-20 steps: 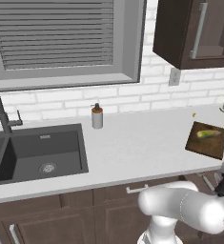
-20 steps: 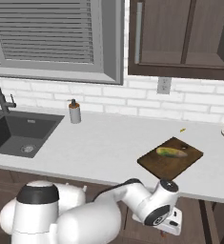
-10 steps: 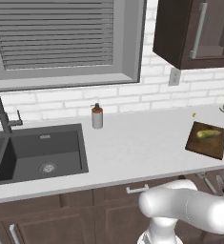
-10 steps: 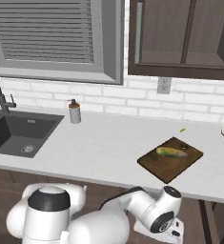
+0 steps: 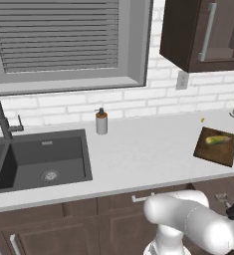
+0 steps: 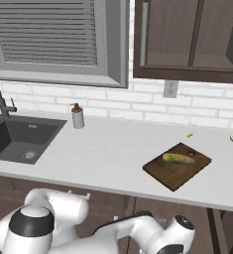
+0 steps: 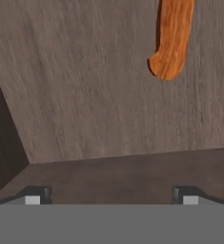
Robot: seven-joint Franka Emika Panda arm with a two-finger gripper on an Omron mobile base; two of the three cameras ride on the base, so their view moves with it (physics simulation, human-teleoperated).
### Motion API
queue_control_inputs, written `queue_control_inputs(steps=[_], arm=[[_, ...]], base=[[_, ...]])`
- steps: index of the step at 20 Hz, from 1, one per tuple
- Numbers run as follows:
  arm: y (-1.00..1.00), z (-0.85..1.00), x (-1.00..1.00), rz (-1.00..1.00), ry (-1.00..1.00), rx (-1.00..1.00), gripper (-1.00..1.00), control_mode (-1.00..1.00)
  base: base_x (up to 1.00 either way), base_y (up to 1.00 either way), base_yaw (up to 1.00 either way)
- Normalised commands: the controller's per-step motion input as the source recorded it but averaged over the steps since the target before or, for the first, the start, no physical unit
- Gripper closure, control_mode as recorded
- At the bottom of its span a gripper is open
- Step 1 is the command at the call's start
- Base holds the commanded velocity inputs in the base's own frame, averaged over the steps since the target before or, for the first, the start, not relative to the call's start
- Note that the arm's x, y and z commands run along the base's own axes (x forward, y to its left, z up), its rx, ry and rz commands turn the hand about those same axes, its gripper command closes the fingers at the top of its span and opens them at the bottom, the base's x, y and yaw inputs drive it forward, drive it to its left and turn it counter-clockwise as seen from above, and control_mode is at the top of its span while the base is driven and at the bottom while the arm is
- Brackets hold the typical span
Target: Place the appropriate cutting tool for cutting the cucumber skin on the cutting board.
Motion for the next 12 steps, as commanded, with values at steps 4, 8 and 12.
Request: queue_control_inputs(steps=[4,8,12], arm=[[0.0,0.24,-0.48,0.0,0.01,0.0,-1.0,-1.0],[0.0,0.52,0.74,0.0,0.0,0.0,-1.0,-1.0],[0.0,0.23,0.95,-0.01,-0.02,0.0,-1.0,-1.0]], base=[[0.0,0.0,0.0],[0.0,0.0,0.0],[0.0,0.0,0.0]])
